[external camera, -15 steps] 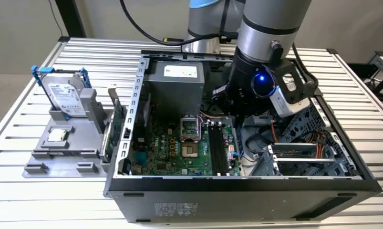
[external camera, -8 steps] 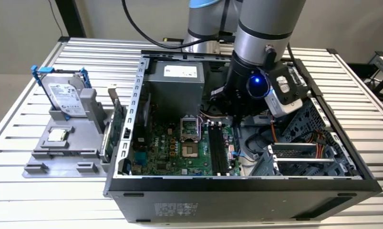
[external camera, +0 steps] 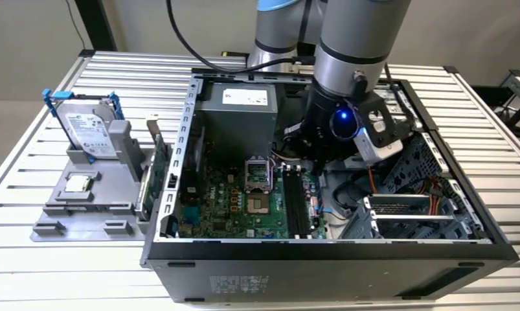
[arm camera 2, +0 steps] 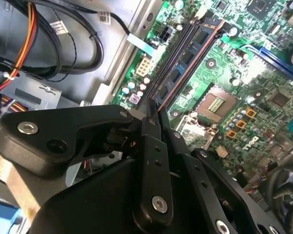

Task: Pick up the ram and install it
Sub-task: 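Insert the ram into the slot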

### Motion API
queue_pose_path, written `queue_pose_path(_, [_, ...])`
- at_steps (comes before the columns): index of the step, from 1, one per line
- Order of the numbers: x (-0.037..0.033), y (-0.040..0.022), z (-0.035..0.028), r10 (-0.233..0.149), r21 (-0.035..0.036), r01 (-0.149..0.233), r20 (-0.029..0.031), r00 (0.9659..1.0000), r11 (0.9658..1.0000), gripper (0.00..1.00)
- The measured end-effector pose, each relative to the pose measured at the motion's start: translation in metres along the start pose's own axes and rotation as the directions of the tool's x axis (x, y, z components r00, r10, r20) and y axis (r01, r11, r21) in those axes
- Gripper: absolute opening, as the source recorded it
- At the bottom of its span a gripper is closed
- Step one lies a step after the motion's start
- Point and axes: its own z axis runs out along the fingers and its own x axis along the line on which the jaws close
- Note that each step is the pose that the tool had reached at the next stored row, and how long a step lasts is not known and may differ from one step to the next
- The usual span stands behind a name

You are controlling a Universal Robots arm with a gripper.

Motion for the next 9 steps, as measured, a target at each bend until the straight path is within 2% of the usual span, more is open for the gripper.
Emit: queue_pose_path(9, [0.0016,0.0022,0.0164,-0.003,-0.0001,0.003,0.0,1.0,1.0,0.0])
